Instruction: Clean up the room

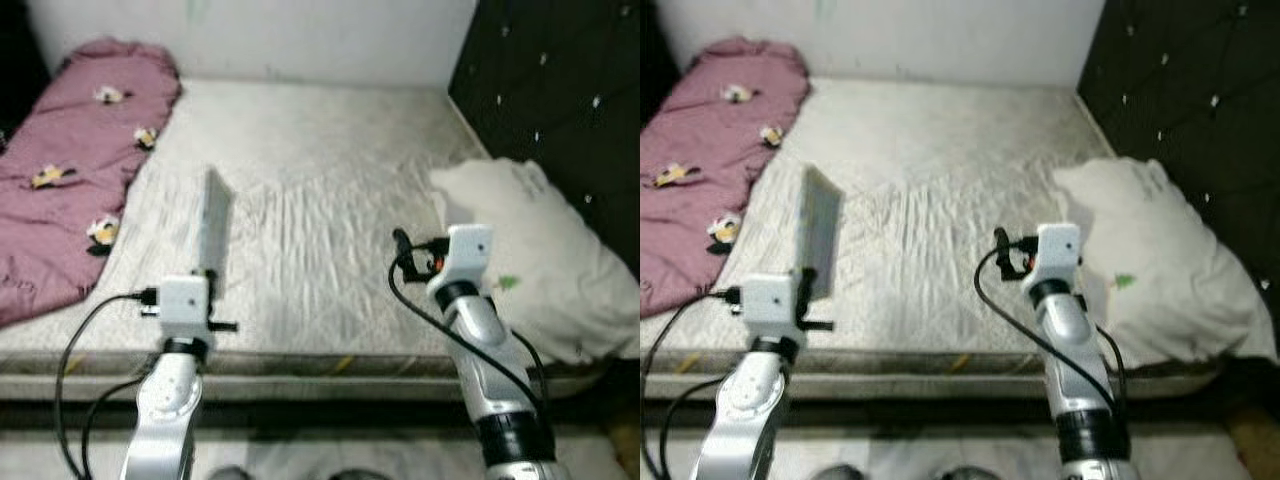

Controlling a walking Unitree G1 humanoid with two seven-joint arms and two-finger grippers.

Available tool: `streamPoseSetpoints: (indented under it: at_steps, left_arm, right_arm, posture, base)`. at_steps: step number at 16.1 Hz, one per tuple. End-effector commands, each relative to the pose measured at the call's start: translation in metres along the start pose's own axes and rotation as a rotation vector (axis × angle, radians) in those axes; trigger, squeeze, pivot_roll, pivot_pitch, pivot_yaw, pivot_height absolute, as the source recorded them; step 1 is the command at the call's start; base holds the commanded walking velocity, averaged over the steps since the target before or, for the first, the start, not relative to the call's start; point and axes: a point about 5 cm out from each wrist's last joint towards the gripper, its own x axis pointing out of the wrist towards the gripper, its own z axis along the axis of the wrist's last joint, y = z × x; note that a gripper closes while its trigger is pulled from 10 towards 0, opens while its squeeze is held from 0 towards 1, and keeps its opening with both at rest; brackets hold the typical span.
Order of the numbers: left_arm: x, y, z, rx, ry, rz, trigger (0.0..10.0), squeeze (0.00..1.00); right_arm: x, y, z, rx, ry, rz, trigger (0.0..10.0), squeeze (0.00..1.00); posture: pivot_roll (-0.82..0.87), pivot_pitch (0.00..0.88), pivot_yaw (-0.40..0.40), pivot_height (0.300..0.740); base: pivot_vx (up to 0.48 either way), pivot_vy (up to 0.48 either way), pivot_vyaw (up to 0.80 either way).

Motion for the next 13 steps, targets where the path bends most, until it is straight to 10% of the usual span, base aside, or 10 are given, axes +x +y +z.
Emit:
streamPoseSetpoints:
  at_steps: [1, 13]
  left_arm:
    - [0.001, 0.005, 0.011, 0.003, -0.051, 0.014, 10.0, 0.0]
    - [0.016, -0.005, 0.016, 0.01, -0.094, -0.063, 10.0, 0.0]
  right_arm:
    - [0.001, 0.0, 0.005, -0.005, -0.013, 0.0, 10.0, 0.0]
    - [-0.003, -0.001, 0.001, 0.006, -0.019, -0.032, 10.0, 0.0]
  posture:
    - [0.02, 0.0, -0.069, 0.74]
    - [-0.02, 0.0, -0.002, 0.74]
  base:
    - [0.0, -0.266, 0.0]
    - [0.0, -0.023, 0.0]
